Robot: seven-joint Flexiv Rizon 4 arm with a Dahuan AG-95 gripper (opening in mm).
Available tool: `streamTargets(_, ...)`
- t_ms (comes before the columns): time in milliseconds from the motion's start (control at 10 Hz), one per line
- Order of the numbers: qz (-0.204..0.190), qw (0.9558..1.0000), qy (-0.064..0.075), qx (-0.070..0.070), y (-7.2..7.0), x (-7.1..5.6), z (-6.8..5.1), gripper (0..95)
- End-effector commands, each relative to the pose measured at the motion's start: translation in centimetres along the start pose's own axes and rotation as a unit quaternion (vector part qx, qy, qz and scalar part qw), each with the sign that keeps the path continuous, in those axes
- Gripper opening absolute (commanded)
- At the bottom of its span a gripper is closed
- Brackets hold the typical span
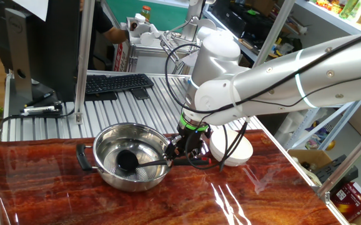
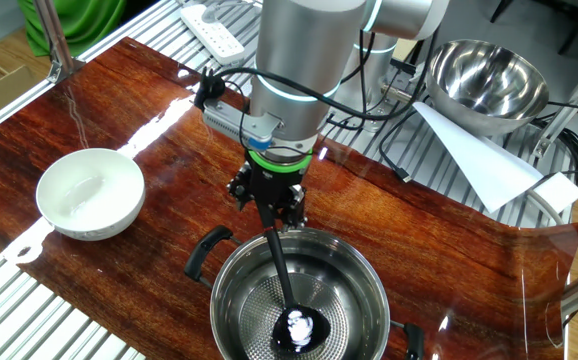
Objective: Scoop water with a large spoon from one bowl to another
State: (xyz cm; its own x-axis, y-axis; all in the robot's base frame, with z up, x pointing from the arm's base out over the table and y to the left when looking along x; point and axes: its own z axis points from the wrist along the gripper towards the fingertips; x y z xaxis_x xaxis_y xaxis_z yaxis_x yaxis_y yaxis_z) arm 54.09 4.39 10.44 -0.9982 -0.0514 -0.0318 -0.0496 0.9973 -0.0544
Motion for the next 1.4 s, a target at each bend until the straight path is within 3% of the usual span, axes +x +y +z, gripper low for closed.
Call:
streamTargets(100, 0.001, 1.0000, 0.000, 0.001, 0.21, -0.20, 0.11, 76.0)
streamTargets(800, -0.002, 1.0000, -0.001, 0.002, 0.60, -0.74, 0.65, 76.0)
streamTargets(900, -0.003, 1.0000, -0.001, 0.002, 0.61, -0.74, 0.64, 57.0)
streamTargets(1400, -0.005, 1.0000, -0.001, 0.004, 0.66, -0.71, 0.63, 57.0)
